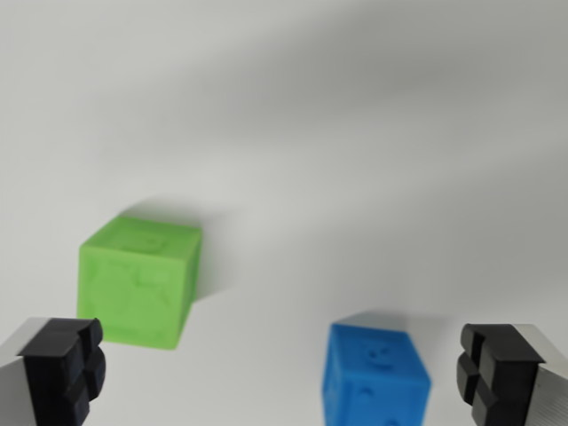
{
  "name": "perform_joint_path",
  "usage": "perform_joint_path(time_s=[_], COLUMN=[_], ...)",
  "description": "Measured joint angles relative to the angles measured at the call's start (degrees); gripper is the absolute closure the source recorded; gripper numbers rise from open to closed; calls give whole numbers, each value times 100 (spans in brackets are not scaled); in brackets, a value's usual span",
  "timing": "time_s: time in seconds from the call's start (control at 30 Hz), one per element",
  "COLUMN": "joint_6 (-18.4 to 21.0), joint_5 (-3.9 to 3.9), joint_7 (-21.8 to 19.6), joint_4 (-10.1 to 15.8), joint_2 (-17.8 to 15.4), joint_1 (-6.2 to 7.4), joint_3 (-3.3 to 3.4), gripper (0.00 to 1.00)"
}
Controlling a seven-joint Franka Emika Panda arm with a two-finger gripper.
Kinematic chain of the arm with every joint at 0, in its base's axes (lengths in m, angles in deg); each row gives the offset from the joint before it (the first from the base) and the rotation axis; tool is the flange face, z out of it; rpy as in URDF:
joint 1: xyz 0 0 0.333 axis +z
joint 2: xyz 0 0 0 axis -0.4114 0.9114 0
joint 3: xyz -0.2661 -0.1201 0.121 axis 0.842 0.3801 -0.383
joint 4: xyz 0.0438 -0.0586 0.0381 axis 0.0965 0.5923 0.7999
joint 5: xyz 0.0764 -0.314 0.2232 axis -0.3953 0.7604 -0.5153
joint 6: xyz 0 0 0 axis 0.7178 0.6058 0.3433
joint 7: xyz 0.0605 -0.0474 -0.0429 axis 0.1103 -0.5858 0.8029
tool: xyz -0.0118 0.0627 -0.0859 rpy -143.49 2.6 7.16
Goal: Stack cube
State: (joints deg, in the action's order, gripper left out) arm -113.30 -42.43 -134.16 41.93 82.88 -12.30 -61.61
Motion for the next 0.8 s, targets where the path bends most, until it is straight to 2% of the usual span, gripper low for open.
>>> perform_joint_path(time_s=[0.47, 0.8], joint_6=[-430, -718], joint_5=[-7, -20], joint_7=[-834, -1431], joint_4=[3, -87], joint_2=[466, 857], joint_1=[364, 645], joint_3=[-66, -98], gripper=[0, 0])
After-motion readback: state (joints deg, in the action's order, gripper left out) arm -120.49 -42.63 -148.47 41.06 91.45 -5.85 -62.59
